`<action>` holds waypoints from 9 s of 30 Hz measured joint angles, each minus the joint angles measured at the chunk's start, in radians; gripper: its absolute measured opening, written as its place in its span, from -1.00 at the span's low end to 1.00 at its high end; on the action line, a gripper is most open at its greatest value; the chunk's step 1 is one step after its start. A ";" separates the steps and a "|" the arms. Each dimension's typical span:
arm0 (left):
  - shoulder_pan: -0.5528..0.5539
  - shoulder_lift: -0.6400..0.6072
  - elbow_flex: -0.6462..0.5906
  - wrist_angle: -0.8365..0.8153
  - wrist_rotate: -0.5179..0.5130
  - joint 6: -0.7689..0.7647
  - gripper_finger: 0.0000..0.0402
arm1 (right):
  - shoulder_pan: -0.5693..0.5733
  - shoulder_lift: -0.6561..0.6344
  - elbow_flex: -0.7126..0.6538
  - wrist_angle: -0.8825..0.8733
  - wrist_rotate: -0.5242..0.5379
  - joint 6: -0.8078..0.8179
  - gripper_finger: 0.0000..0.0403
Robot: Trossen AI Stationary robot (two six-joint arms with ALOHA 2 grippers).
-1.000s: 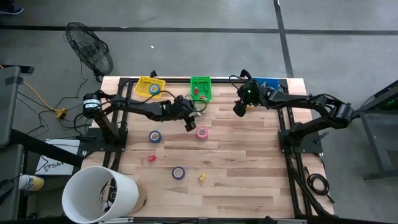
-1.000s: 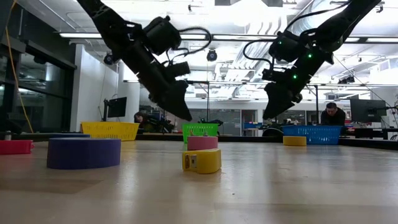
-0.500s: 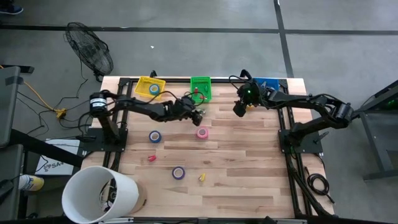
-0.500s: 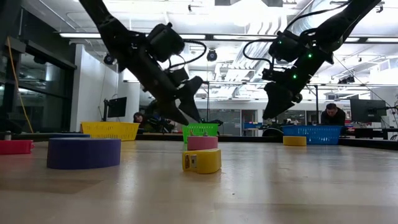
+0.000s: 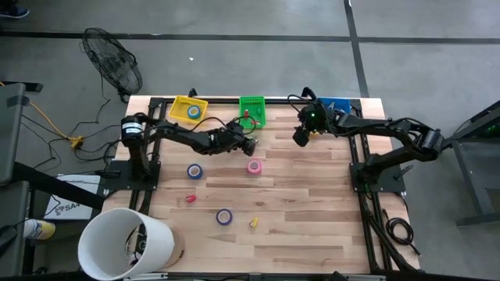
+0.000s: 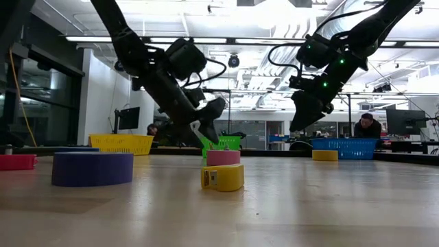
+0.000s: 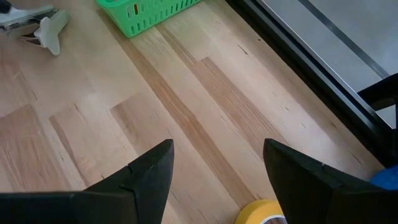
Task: Pick and place Stapler, Stapler remover, tape
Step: Put the gray staple remover into the blue basket, then put the blue tape into the yellow basket
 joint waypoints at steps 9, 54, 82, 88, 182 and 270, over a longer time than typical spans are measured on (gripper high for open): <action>-0.001 0.038 0.000 0.046 0.014 -0.020 0.03 | 0.000 0.000 0.000 0.000 0.000 0.000 0.18; -0.001 0.036 0.000 -0.057 0.024 0.031 -0.80 | 0.005 0.000 0.000 -0.014 -0.066 0.000 0.19; -0.075 0.036 0.049 0.332 -0.058 0.344 -0.81 | 0.369 0.003 0.000 0.390 0.144 0.090 0.19; -0.124 0.036 0.105 0.330 -0.174 0.467 -0.81 | 0.401 0.003 0.000 0.448 0.186 0.074 0.19; -0.163 -0.086 0.148 -0.540 -0.295 0.439 0.20 | -0.123 0.004 0.000 0.038 0.435 0.044 -0.82; -0.266 -0.122 0.084 -1.305 -0.506 -0.142 0.20 | -0.019 -0.231 -0.075 0.063 -0.025 -0.065 -0.15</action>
